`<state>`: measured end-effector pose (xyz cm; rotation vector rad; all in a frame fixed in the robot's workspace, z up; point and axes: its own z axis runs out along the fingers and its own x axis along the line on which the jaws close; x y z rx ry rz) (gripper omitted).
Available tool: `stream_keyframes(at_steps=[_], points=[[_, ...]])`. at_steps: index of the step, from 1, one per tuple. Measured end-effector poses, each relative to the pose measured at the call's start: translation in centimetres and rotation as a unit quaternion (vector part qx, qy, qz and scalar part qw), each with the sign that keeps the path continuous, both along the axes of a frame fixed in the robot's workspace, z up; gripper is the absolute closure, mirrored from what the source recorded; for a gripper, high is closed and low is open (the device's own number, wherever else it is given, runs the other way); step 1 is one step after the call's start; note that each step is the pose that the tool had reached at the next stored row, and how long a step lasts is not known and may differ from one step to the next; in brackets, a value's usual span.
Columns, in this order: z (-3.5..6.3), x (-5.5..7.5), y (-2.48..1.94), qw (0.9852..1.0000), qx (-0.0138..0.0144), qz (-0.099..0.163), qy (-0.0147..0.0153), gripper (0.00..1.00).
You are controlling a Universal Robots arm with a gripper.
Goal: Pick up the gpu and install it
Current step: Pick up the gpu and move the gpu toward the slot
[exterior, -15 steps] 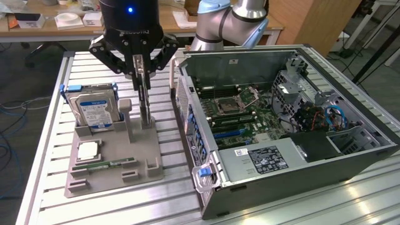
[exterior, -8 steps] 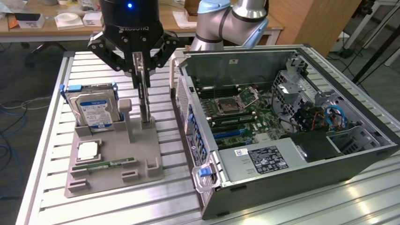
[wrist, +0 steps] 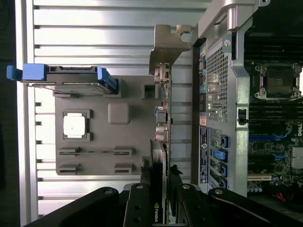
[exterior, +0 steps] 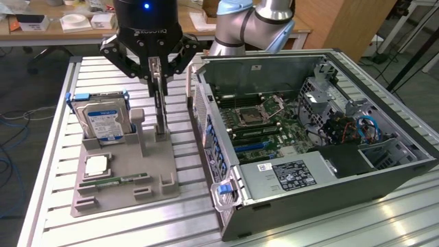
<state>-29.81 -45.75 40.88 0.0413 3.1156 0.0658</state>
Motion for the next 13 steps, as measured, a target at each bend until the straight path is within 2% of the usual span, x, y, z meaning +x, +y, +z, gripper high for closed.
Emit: stream_keyframes(at_steps=[13], points=[[0.00,1.6,0.00,1.0000,0.0000,0.000,0.0000,0.74]])
